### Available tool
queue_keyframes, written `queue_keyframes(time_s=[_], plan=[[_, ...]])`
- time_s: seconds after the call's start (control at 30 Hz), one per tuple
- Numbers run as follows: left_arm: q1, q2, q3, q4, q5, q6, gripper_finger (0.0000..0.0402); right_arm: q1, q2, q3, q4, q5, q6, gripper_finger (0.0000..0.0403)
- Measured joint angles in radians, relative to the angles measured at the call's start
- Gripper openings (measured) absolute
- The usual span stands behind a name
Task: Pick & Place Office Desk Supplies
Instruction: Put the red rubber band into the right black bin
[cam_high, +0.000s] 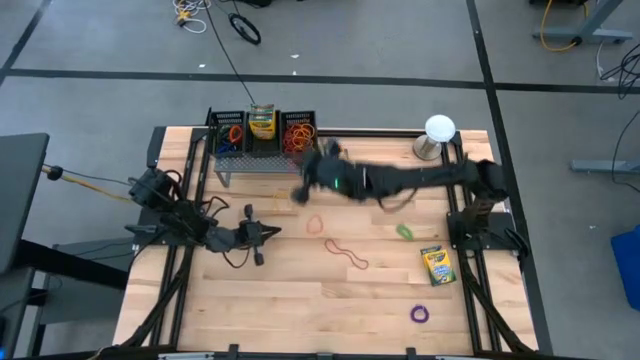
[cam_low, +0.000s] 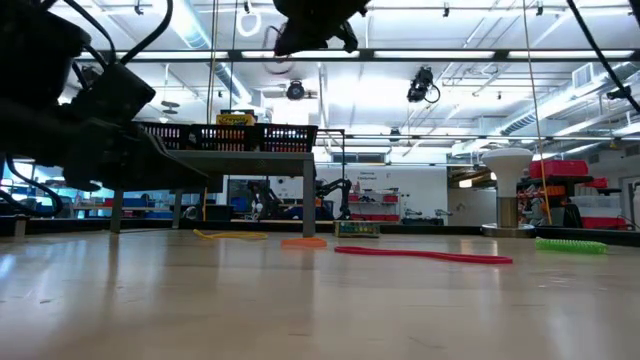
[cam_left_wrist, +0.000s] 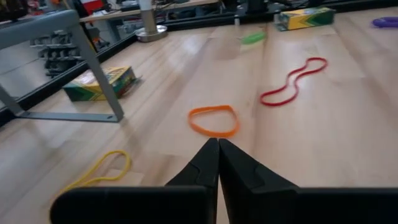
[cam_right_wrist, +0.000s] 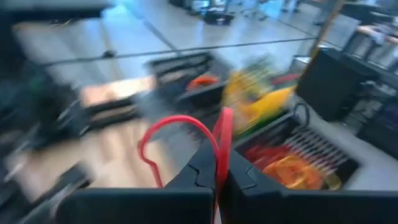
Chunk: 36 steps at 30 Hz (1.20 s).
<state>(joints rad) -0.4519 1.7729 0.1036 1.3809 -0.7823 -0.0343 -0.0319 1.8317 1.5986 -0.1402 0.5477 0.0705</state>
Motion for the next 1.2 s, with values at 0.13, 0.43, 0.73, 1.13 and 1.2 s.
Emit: queue_keyframes(time_s=[0.13,0.43,0.73,1.13,1.2], plan=[[0.023,0.0,0.0,0.0,0.001,0.005,0.0016,-0.134,0.019,0.065,-0.037,-0.085,0.042,0.0],[0.048,0.0,0.005,-0.002,0.006,0.006,0.0016,-0.295,0.227,0.304,-0.25,-0.224,0.098,0.0],[0.048,0.0,0.008,-0.01,0.035,0.009,0.0016,-0.336,0.324,0.39,-0.318,-0.257,0.09,0.0009],[0.047,0.0,0.008,-0.019,0.045,-0.002,0.0016,-0.321,0.331,0.389,-0.308,-0.208,0.055,0.0119],[0.046,0.0,0.009,-0.019,0.065,-0.002,0.0016,-0.323,0.331,0.389,-0.325,-0.207,0.085,0.0148]])
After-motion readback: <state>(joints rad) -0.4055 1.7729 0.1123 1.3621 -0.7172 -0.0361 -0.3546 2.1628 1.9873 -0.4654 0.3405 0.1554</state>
